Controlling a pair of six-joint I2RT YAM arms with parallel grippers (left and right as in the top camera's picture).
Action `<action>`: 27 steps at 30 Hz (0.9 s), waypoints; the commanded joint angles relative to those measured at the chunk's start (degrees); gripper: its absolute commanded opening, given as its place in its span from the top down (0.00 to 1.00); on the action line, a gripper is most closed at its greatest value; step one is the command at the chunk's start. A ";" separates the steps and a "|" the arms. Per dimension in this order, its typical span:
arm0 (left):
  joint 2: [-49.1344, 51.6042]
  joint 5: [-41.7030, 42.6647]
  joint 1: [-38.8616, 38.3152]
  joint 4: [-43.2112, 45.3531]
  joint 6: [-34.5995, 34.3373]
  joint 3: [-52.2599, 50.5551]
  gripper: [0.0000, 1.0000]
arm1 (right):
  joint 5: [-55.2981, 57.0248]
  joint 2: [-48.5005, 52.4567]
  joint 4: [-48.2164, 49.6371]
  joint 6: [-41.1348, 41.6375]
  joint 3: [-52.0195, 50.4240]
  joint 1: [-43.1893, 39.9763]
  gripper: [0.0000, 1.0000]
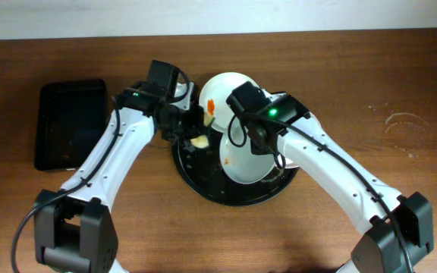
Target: Clean dirty plates on tray and stack at the side
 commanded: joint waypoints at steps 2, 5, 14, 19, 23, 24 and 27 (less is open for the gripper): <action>-0.50 4.66 -5.49 2.45 1.05 -2.40 0.99 | -9.81 -1.79 2.03 2.36 1.42 -0.39 0.96; -0.46 4.59 -8.24 5.97 -0.61 -5.44 0.99 | -10.88 -1.79 2.19 2.38 1.42 -0.39 0.96; -0.46 -4.96 -10.82 9.27 -3.08 -11.39 0.99 | -10.97 -1.81 2.16 2.21 2.03 -0.35 0.96; -0.46 -8.41 -10.84 8.98 -3.08 -12.26 0.99 | -11.02 -1.81 2.12 1.22 3.80 -0.35 0.96; -0.44 -11.37 -10.84 8.98 -3.10 -12.98 0.99 | -11.02 -1.88 1.38 1.05 5.20 -0.35 0.96; -0.44 -12.04 -10.84 9.03 -3.10 -13.35 0.99 | -11.02 -1.92 1.01 1.03 5.66 -0.35 0.96; -0.44 -13.09 -10.82 9.57 -3.15 -14.91 0.99 | -11.02 -2.40 -0.46 -0.07 7.37 -0.35 0.96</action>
